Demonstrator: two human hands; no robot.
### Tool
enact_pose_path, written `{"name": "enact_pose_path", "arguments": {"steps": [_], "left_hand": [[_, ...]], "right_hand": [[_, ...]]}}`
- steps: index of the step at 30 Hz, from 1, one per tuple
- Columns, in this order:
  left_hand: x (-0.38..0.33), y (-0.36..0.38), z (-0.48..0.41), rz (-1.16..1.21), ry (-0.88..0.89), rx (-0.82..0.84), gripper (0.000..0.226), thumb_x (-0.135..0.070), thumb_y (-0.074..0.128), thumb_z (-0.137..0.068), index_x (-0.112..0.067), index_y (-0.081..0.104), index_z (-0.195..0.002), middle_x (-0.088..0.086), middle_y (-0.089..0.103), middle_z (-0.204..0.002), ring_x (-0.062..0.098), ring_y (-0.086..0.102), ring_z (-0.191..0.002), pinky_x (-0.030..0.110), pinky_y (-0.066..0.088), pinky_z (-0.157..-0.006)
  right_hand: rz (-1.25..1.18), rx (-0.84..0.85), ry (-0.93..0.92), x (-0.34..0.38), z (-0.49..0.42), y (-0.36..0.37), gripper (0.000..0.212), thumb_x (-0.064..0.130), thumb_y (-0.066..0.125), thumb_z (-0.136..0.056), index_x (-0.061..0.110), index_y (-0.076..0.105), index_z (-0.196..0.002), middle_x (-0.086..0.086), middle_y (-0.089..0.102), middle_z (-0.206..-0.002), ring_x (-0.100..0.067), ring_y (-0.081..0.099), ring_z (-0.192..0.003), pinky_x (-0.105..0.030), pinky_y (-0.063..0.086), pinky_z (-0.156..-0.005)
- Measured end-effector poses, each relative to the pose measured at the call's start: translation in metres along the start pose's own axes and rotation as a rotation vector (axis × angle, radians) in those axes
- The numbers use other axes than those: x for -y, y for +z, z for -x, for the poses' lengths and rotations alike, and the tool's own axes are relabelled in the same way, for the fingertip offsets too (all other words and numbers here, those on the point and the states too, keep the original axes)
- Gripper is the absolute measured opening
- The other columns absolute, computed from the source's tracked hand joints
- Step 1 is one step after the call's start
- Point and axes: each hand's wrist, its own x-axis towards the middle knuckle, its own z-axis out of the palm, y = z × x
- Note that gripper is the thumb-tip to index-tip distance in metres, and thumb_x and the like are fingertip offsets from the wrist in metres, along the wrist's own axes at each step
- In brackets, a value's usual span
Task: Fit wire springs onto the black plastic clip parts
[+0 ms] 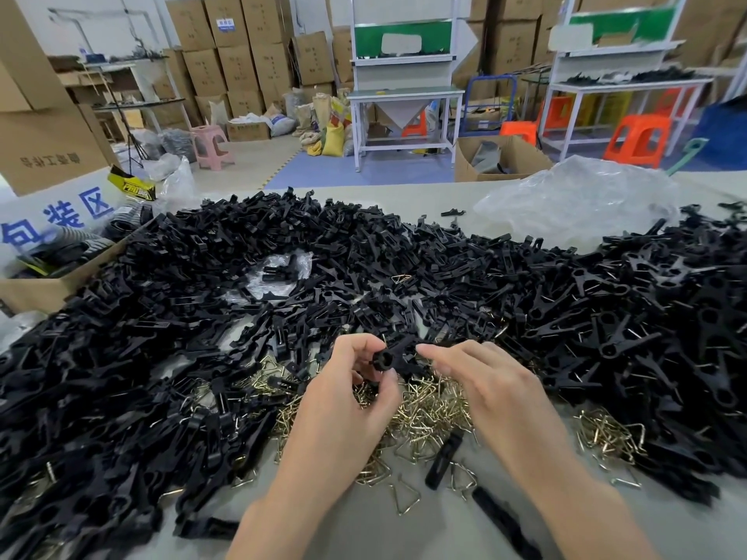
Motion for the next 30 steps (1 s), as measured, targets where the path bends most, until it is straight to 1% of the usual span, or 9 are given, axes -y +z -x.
{"name": "enact_pose_path", "arguments": {"steps": [8,10,12,13,14,16,22,26,30], "left_hand": [[-0.002,0.0,0.0,0.012,0.008,0.009,0.026,-0.051,0.055,-0.084,-0.055,0.043,-0.106,-0.026,0.065,-0.099,-0.002,0.062,-0.09,0.005,0.042,-0.07],[-0.002,0.0,0.0,0.029,0.008,0.011,0.026,-0.05,0.056,-0.084,-0.054,0.044,-0.106,-0.024,0.065,-0.099,-0.001,0.063,-0.09,0.006,0.043,-0.069],[-0.003,-0.001,0.0,0.061,0.006,0.01,0.026,-0.051,0.057,-0.084,-0.053,0.045,-0.107,-0.023,0.066,-0.099,0.001,0.062,-0.09,0.006,0.043,-0.068],[-0.004,-0.001,0.001,0.081,0.004,0.016,0.026,-0.051,0.057,-0.083,-0.052,0.046,-0.107,-0.021,0.066,-0.098,0.002,0.061,-0.09,0.007,0.042,-0.069],[-0.004,-0.001,0.002,0.098,0.002,0.027,0.027,-0.051,0.058,-0.083,-0.052,0.047,-0.107,-0.02,0.066,-0.098,0.003,0.06,-0.09,0.007,0.042,-0.069],[-0.005,-0.001,0.002,0.107,0.006,0.054,0.027,-0.051,0.058,-0.083,-0.051,0.047,-0.108,-0.017,0.065,-0.096,0.006,0.06,-0.089,0.008,0.043,-0.069],[-0.006,-0.002,0.003,0.102,0.002,0.079,0.027,-0.051,0.058,-0.084,-0.05,0.047,-0.108,-0.019,0.065,-0.097,0.005,0.06,-0.091,0.009,0.043,-0.071],[-0.006,-0.001,0.003,0.113,-0.004,0.084,0.027,-0.05,0.058,-0.084,-0.049,0.047,-0.109,-0.016,0.065,-0.097,0.008,0.06,-0.092,0.011,0.044,-0.071],[-0.007,0.001,0.004,0.146,-0.01,0.107,0.027,-0.046,0.061,-0.086,-0.045,0.05,-0.11,-0.014,0.066,-0.096,0.011,0.059,-0.091,0.014,0.045,-0.073]], "right_hand": [[-0.052,-0.066,-0.036,-0.001,0.001,0.002,0.058,-0.014,0.077,-0.078,0.019,0.072,-0.125,0.014,0.074,-0.097,-0.01,0.065,-0.09,-0.021,0.053,-0.083],[-0.181,-0.135,0.106,0.0,0.001,0.003,0.048,-0.003,0.072,-0.088,0.026,0.07,-0.126,0.017,0.074,-0.096,-0.002,0.065,-0.085,-0.016,0.052,-0.08],[-0.451,-0.187,0.376,0.002,-0.003,0.005,0.038,0.015,0.067,-0.096,0.041,0.068,-0.124,0.018,0.075,-0.094,-0.003,0.065,-0.071,-0.013,0.049,-0.066],[-0.578,-0.194,0.49,0.003,-0.006,0.006,0.034,0.023,0.067,-0.096,0.045,0.066,-0.122,0.017,0.076,-0.095,-0.007,0.066,-0.07,-0.015,0.05,-0.065],[-0.671,-0.197,0.567,0.003,-0.007,0.007,0.032,0.026,0.068,-0.095,0.047,0.064,-0.12,0.015,0.077,-0.095,-0.009,0.068,-0.075,-0.018,0.053,-0.07],[-0.81,-0.201,0.642,0.002,-0.009,0.008,0.033,0.023,0.07,-0.092,0.043,0.064,-0.117,0.008,0.078,-0.094,-0.01,0.071,-0.083,-0.021,0.057,-0.075],[-0.947,-0.237,0.681,0.0,-0.009,0.01,0.038,0.034,0.071,-0.079,0.034,0.067,-0.117,0.0,0.079,-0.094,-0.007,0.07,-0.077,-0.019,0.056,-0.071],[-0.95,-0.257,0.684,-0.002,-0.008,0.011,0.028,0.023,0.072,-0.088,0.034,0.068,-0.114,-0.002,0.079,-0.093,-0.008,0.068,-0.075,-0.019,0.055,-0.07],[-0.981,-0.265,0.665,0.001,-0.009,0.013,0.029,0.014,0.071,-0.091,0.03,0.068,-0.115,-0.002,0.078,-0.09,-0.004,0.068,-0.074,-0.017,0.054,-0.069]]}}
